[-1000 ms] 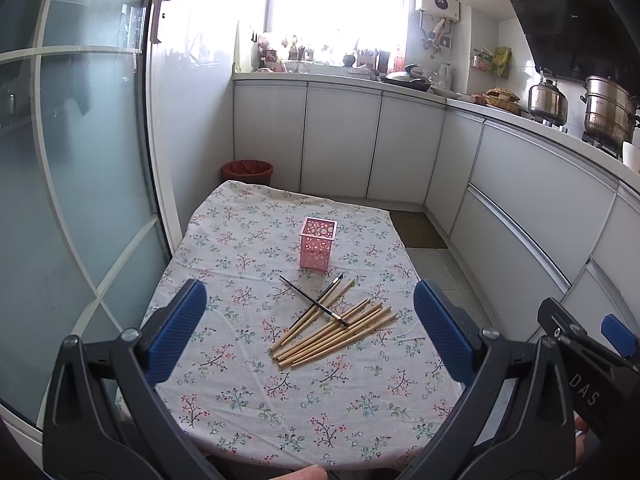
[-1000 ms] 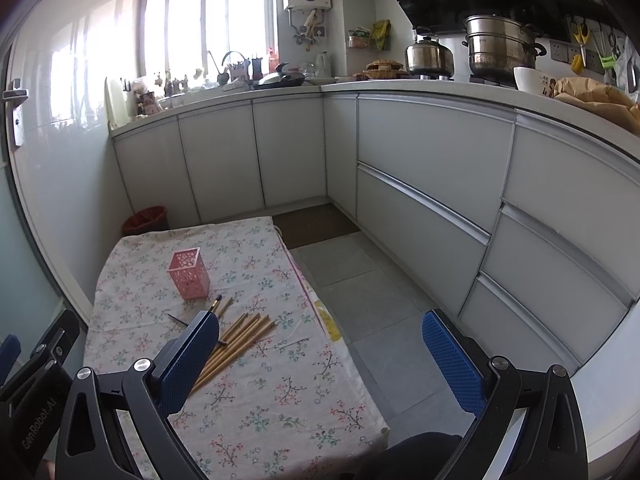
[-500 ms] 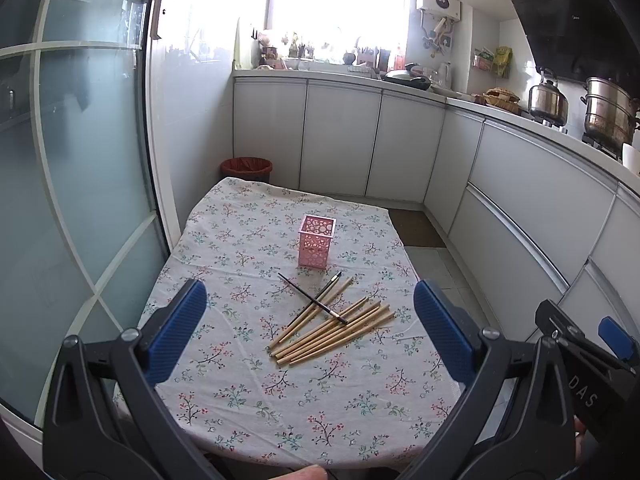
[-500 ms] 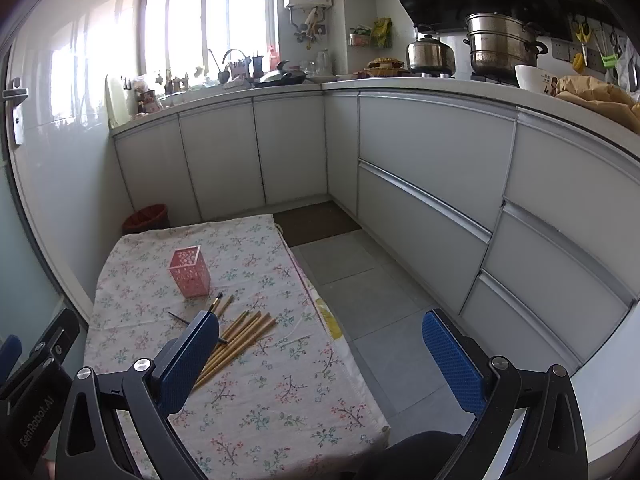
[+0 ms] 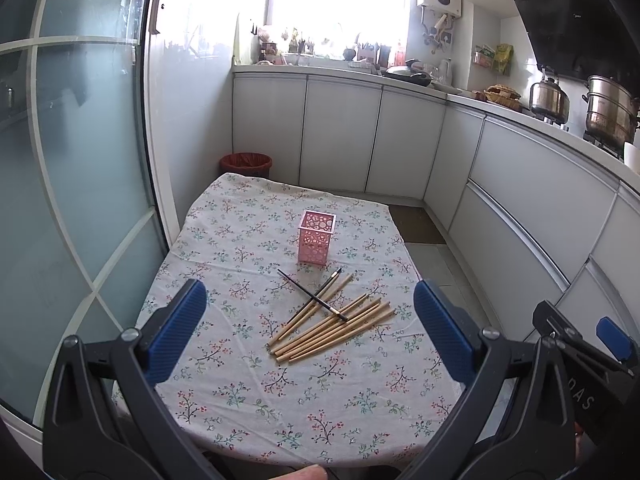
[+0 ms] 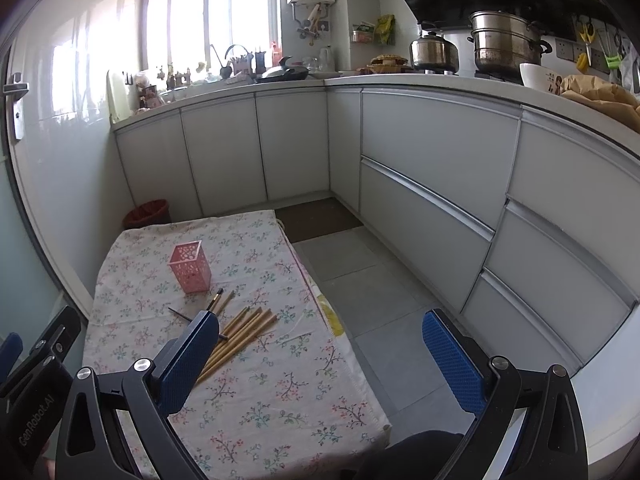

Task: Organize utensils
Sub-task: 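Lower the left tool and grasp a black gold-banded chopstick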

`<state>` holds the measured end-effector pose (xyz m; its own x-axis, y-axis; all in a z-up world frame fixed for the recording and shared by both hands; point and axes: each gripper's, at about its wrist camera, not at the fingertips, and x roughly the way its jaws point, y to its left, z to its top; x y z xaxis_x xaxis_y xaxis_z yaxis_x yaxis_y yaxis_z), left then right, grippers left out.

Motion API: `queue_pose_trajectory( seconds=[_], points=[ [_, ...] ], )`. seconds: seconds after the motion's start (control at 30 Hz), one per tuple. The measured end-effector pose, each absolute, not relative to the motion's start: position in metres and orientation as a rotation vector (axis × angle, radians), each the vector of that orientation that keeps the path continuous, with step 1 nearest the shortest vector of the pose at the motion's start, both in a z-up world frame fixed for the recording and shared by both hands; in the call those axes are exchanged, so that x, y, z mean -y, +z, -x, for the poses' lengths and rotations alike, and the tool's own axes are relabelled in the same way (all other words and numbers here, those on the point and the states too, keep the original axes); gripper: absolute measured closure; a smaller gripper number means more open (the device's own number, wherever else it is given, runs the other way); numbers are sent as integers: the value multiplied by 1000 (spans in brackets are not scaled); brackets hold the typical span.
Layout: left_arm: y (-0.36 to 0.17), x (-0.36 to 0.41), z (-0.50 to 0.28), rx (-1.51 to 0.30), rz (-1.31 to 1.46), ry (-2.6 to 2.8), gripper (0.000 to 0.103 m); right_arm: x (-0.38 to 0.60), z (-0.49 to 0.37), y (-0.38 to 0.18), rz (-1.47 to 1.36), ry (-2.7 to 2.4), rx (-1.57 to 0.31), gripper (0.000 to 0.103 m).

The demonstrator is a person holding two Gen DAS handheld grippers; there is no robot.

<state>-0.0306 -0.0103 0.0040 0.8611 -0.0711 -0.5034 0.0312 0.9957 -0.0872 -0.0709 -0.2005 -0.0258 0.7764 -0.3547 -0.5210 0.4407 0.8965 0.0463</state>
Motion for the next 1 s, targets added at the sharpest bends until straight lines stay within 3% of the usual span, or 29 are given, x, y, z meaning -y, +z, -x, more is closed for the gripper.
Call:
queue_pose_trajectory(
  seconds=[0.2,0.4,0.57,0.8,0.83,0.9,1.0],
  points=[
    [-10,18,-21,-619,-22,-122,0,230,52,-49,-331,-370,-605,0],
    [-73,60,-121,-872,-341,-393,0,292,2,-136,-704,-223,-863,0],
    [-131,86,-176,-954,-658,-616,16,305,-32,-170,-722,-198,-922,0],
    [-195,120,-196,-1108,-1069,-928,18,312,-72,-212,-736,-180,-1004,0],
    [-203,123,-201,-1122,-1124,-944,20,315,-76,-217,-739,-184,-1013,0],
    [-216,129,-209,-1159,-1196,-968,38,318,-82,-225,-742,-191,-1025,0],
    [-232,137,-222,-1209,-1265,-992,50,324,-90,-235,-753,-198,-1039,0]
  ],
)
